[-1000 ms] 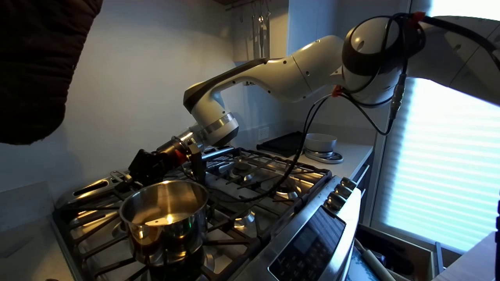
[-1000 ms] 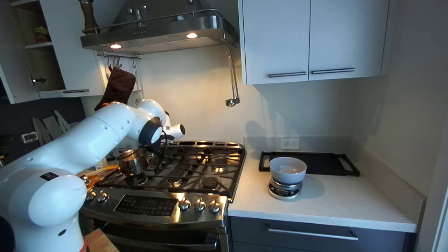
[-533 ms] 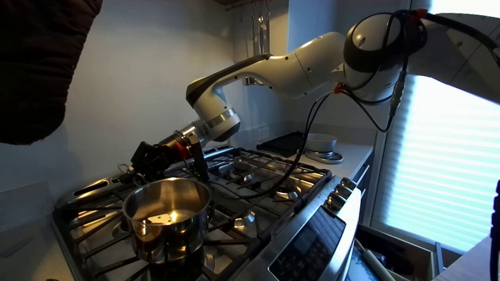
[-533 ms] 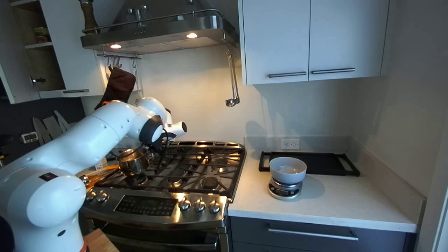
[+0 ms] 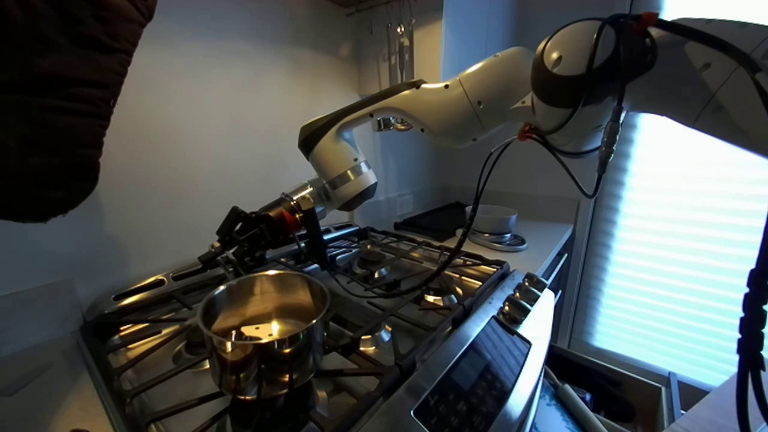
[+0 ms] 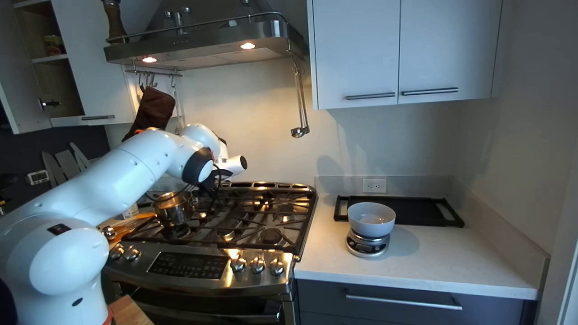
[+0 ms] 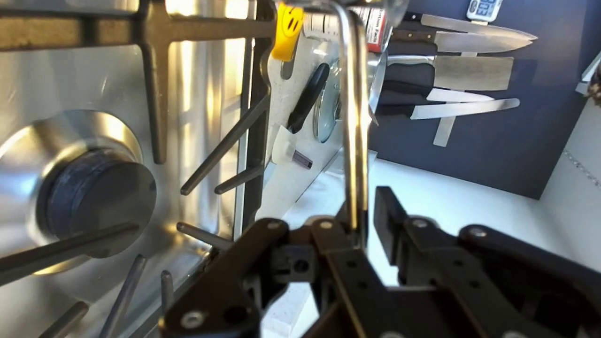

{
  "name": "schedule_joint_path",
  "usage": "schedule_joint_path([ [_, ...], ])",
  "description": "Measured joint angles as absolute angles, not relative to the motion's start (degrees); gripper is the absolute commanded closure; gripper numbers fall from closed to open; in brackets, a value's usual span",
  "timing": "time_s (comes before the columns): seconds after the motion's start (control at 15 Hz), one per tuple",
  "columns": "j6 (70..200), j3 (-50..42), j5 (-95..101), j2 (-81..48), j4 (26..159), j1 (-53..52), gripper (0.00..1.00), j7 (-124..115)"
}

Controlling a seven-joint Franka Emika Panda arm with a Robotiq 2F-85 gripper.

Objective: Move the silver pot forward

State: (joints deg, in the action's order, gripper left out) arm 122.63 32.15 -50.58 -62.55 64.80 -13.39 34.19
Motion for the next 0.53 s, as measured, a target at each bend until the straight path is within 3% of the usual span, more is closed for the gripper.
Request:
schedule_joint_path([
  [0.07, 122.7, 32.2, -50.7, -62.5, 64.8, -13.3, 0.46, 34.2],
  [0.33, 123.3, 32.2, -51.6, -62.5, 65.2, -12.9, 0.36, 34.2],
  [0.53, 123.9, 32.2, -52.8, -62.5, 65.6, -12.7, 0.44, 34.2],
])
